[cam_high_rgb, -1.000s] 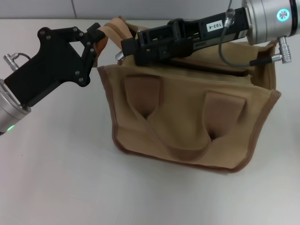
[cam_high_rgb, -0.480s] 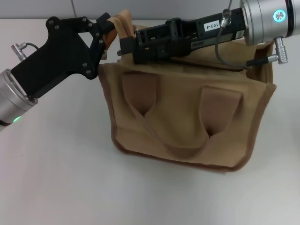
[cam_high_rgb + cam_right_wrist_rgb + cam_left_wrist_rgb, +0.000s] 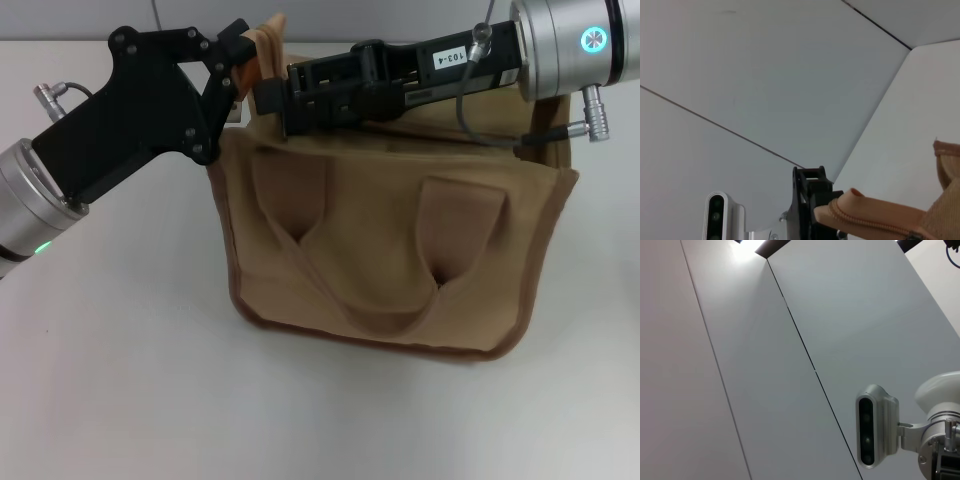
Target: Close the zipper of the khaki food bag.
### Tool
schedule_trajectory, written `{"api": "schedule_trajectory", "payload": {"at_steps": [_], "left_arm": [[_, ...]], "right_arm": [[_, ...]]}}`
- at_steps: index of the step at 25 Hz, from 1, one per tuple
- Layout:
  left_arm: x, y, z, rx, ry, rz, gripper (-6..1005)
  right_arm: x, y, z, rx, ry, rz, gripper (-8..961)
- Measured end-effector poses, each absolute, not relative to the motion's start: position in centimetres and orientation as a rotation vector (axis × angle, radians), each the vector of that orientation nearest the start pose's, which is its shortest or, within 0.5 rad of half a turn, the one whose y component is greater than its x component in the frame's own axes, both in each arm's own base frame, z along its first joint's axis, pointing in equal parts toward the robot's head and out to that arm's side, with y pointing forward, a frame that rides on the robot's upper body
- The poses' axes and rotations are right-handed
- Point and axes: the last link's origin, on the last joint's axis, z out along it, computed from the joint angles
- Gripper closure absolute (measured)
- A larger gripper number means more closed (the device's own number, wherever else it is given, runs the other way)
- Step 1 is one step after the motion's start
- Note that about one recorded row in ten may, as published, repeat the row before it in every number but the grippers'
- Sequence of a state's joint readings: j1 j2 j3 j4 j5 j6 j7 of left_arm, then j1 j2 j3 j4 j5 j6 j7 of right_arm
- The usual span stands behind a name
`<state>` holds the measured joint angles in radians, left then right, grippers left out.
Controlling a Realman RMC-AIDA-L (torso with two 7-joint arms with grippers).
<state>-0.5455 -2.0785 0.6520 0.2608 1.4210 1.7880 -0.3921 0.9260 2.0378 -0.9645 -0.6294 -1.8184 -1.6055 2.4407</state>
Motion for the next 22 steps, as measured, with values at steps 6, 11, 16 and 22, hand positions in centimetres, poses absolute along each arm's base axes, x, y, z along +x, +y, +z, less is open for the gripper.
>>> {"api": "schedule_trajectory", "payload": {"at_steps": [6,11,16,22], "left_arm": [[-22.49,31.27,0.65,-2.102,0.278,-1.205,959],[-22.48,31.22,0.62,-2.103,0.278,-1.209,957],[-22.42,31.12,0.62,-2.103,0.281,-1.217,955],[-22.33,30.96,0.66,-2.101,0.287,-1.232,953]], "right_arm": [[9.78,38.53,-1.79,-2.911,1.609,0.739,180],[9.78,38.63,-2.05,-2.899,1.611,0.734,182],[9.88,38.73,-2.18,-2.885,1.618,0.729,265],[9.99,38.83,-2.23,-2.872,1.623,0.726,602]]}}
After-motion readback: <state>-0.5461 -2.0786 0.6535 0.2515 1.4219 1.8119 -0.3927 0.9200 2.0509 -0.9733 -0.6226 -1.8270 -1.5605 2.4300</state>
